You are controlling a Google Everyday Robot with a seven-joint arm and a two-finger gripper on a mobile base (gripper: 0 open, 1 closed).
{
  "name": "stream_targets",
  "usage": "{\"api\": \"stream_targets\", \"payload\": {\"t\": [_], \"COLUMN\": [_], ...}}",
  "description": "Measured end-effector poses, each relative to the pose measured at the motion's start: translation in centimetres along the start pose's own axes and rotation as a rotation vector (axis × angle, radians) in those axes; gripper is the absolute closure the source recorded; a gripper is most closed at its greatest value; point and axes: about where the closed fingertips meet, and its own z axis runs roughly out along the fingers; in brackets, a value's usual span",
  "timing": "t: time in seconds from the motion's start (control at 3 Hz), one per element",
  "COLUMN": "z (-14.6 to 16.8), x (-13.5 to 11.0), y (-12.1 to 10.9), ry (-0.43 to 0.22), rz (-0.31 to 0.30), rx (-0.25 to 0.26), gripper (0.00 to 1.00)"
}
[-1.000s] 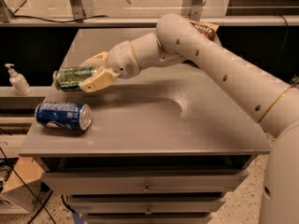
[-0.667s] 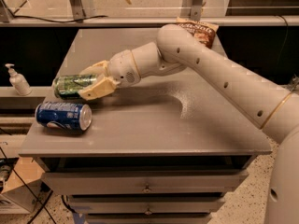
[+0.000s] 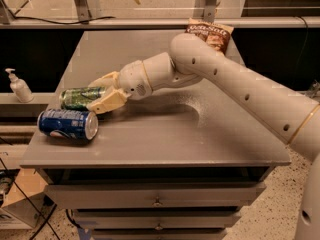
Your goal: Move green can near pepsi can
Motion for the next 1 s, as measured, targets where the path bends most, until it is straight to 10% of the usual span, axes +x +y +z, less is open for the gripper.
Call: {"api": "stream_targets", "payload": {"t": [0.33,1.0], "z": [-0.2,-0.05], "x": [0.31,0.28], "y": [0.14,0.19], "ry": [0.007,0.007], "rz": [0.003,0.003], "rx": [0.024,0.021], "gripper": [0.05,0.0]}}
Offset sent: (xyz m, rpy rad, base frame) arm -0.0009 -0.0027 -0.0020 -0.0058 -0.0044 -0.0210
